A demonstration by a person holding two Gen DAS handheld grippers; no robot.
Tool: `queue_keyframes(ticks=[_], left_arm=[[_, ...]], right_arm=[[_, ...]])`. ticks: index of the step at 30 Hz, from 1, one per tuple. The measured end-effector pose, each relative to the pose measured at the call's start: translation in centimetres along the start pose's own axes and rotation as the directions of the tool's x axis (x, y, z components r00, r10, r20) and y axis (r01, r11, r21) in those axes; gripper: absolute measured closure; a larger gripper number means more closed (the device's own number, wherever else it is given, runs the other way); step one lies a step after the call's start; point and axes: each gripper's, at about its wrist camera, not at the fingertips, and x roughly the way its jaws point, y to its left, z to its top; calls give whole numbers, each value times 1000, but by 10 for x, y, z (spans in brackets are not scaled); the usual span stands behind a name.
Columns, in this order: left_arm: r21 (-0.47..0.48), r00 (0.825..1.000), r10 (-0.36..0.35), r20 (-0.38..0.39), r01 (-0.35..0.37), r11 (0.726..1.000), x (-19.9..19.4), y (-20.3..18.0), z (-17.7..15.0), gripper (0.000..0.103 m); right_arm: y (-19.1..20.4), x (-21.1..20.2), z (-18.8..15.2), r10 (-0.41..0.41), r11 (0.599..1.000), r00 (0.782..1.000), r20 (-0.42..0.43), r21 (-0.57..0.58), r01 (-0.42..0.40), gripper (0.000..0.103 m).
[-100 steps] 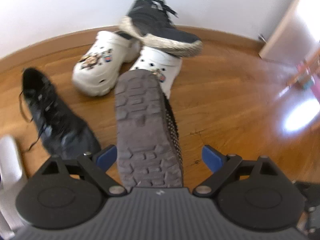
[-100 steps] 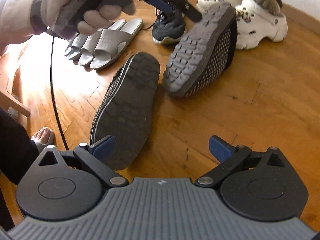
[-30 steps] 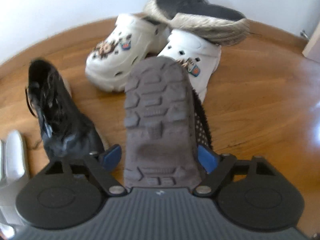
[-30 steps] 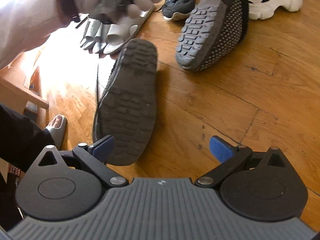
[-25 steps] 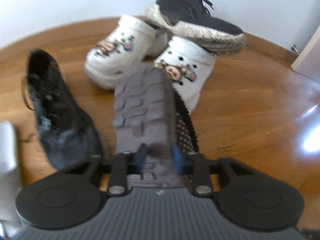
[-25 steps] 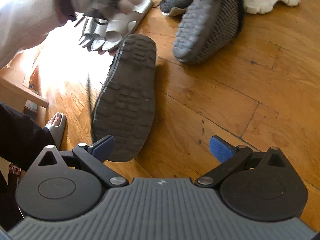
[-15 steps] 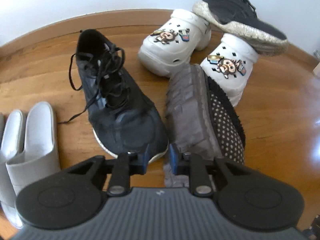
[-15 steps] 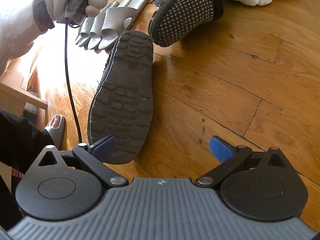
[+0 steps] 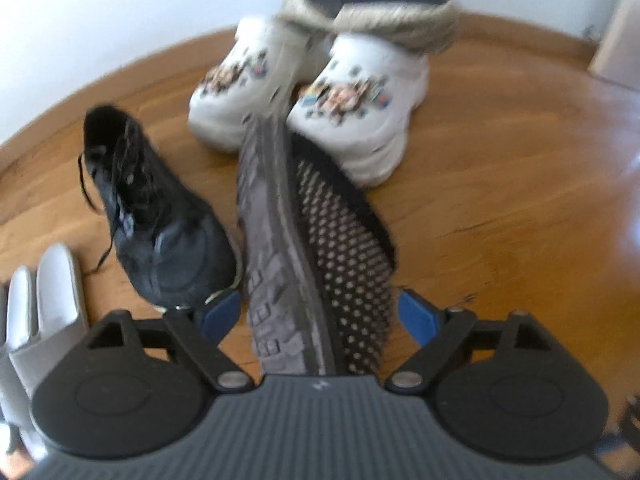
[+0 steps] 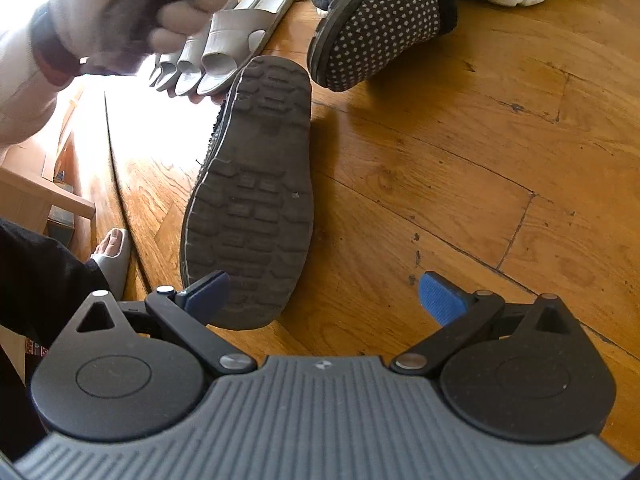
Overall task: Organize scattered shoes
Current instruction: 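Hold the polka-dot slipper raised with the left tool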
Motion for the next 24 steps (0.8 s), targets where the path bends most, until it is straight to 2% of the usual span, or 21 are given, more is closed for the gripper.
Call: queue_keyframes(ticks=[1,4,5,10,11,14,19,22,24], left_arm=[[-20,1000,3,-11,-3,1000,5,3,1,19],[-63,998,-52,-25,50,997,5,12,-4,40],[-67,998,-53,-21,52,996,2,14,-6,43],[-97,997,-76,1,76,992,-1,26,-13,53],[-137,995,-98,0,97,986,-2,37,-14,55],[-208,989,-145,10,144,968,-5,52,-17,59],[-242,978,-198,59,206,948,-16,62,-18,61],[-283,962,-259,89,274,919,-28,69,-17,62],[-310,957,-275,95,291,905,-28,73,-17,62]], right_arm=[[0,0,0,0,1000,1000,0,0,0,1],[0,1,-3,-3,1000,1000,-6,6,3,1],[-1,1,-3,-3,1000,1000,-7,8,3,1],[-1,2,-4,1,1000,1000,-14,9,0,1],[-1,2,-4,2,1000,1000,-14,8,-2,1],[0,4,-4,6,1000,1000,-19,5,-6,1],[-1,8,-4,9,1000,999,-31,11,-9,1],[0,10,-4,12,1000,999,-36,11,-12,1],[1,11,-4,14,1000,999,-39,11,-13,1]])
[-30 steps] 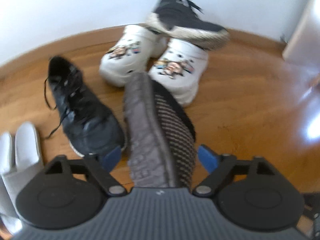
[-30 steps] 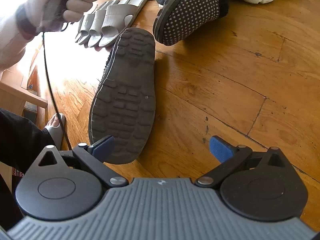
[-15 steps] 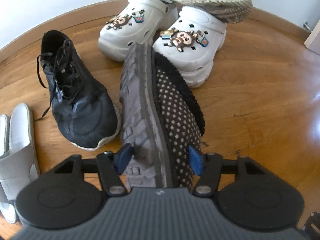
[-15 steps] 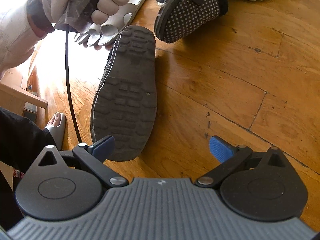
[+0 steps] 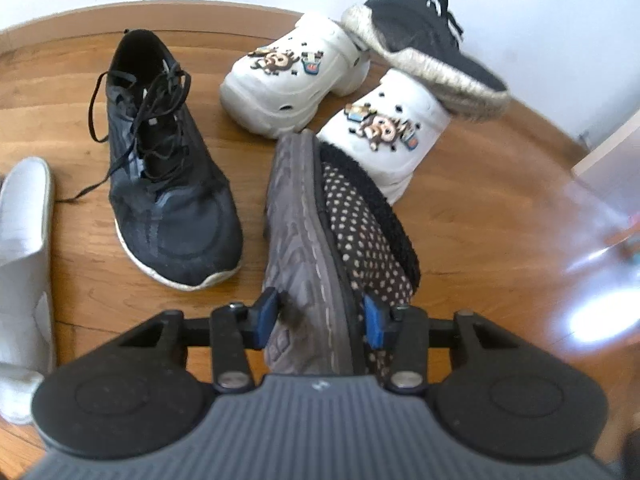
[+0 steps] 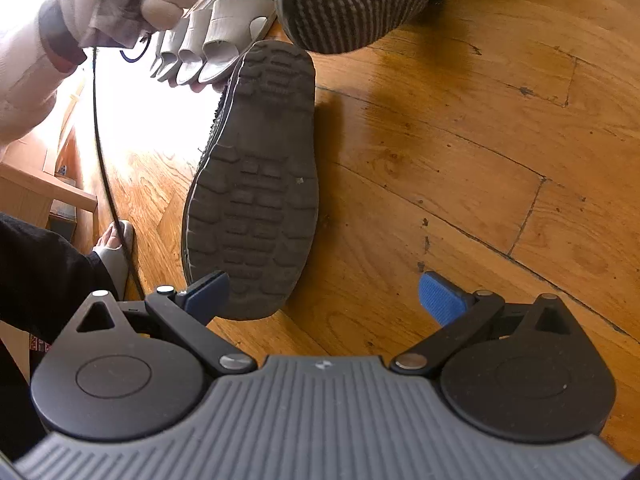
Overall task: Organize scattered shoes
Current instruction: 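Hold the polka-dot slipper raised with the left tool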
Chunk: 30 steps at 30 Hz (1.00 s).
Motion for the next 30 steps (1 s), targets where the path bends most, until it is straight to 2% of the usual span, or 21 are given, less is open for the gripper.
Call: queue_keyframes(ticks=[8,15,17,21,25,28,30], left_arm=[[-125,996,-90,9,90,988,-11,28,0,63],[-156,988,-139,68,148,977,-35,41,5,63],[-168,975,-195,106,211,963,-41,46,2,63],[-212,955,-273,119,293,932,-40,49,-4,63],[-309,920,-379,97,390,867,-21,50,-19,63],[-360,903,-418,96,423,832,-8,53,-30,63],[-388,901,-425,82,422,820,2,53,-40,63]], right_arm=[[2,1,1,-1,1000,1000,-6,8,1,1],[3,2,1,-1,1000,1000,-11,18,1,1],[4,3,2,0,1000,1000,-15,15,0,1],[8,6,4,2,1000,1000,-21,6,-2,1],[10,7,5,1,1000,1000,-24,6,-1,1],[11,7,4,0,1000,1000,-26,7,1,1],[12,7,3,-2,1000,1000,-26,7,2,1]])
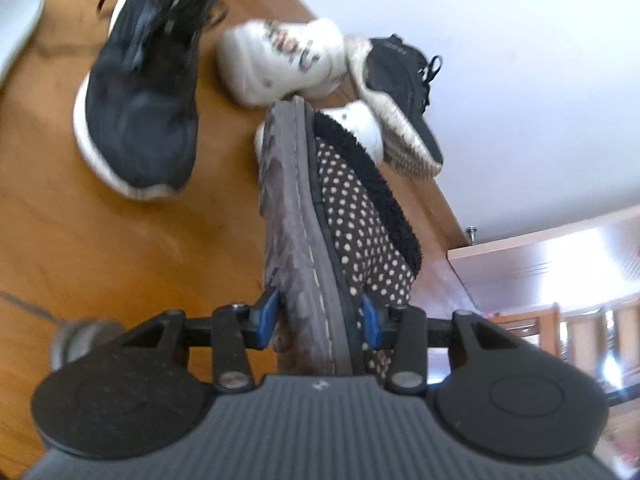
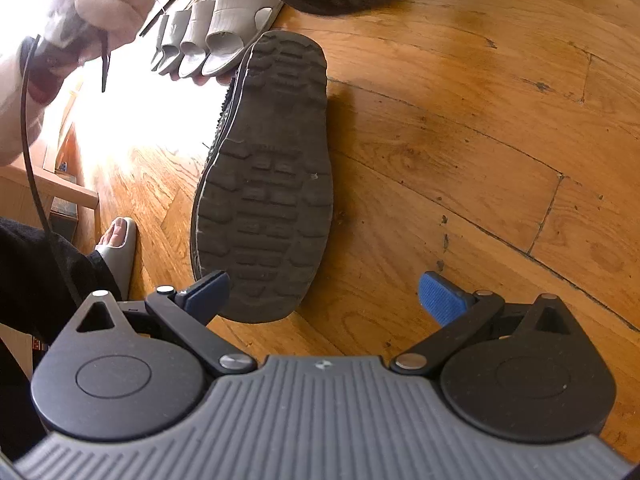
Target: Organize scattered shoes
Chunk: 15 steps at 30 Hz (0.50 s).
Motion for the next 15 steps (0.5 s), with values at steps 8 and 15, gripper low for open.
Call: queue_keyframes(ticks=[8,15], left_arm=[[-24,998,18,-67,-20,999,18,21,-18,63],[7,986,65,-154,-64,998,29,18,-23,62]], right_arm=[[0,-2,-3,-4,1000,1000,3,10,4,1],[1,-3,-5,-3,1000,1000,-1,12,3,1]])
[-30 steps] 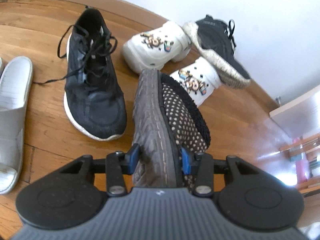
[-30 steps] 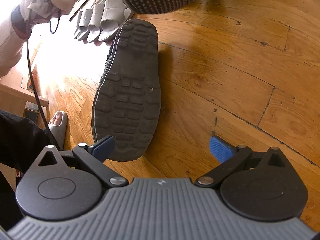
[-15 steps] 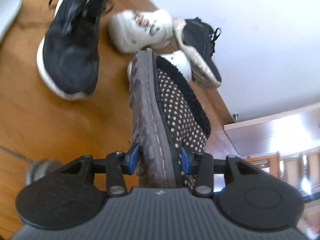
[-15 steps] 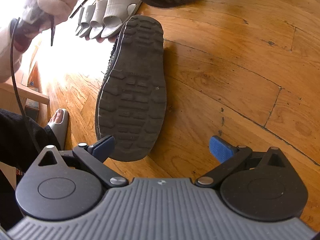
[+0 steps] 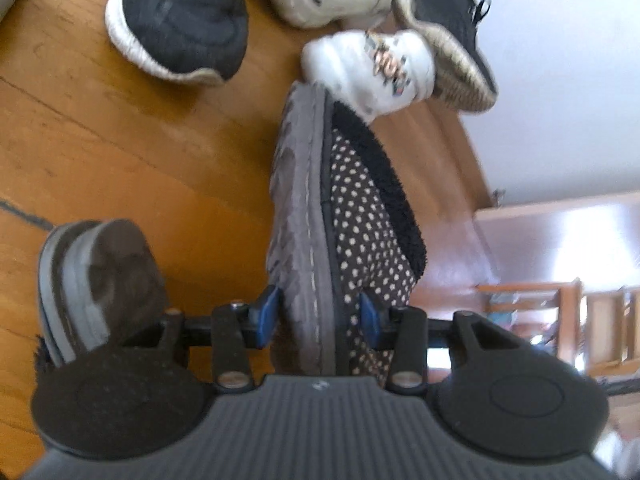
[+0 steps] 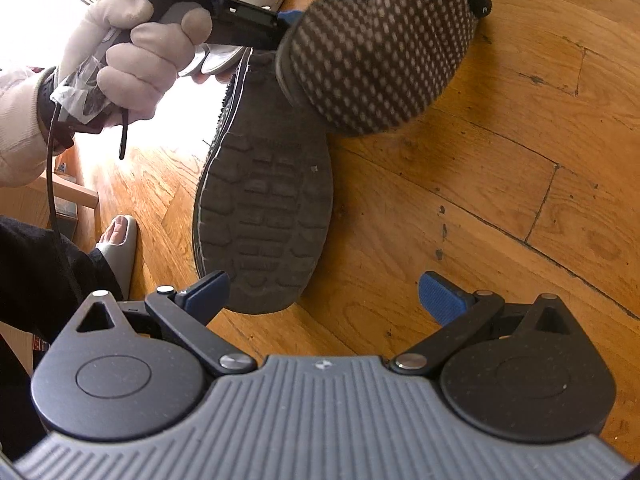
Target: Organize scattered shoes
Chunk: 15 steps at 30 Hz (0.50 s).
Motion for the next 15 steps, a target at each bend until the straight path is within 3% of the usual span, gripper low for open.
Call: queue_keyframes(ticks=[4,15], left_arm=[[2,1000,3,-11,-3,1000,2,2,-3,62],[117,990,134,-43,-128,985,-27,-11,9,56]], right_arm=[[0,-1,-2,2,1000,1000,2,1,-2,1],[0,-1,-2,7,1000,1000,3,10,-7,1]])
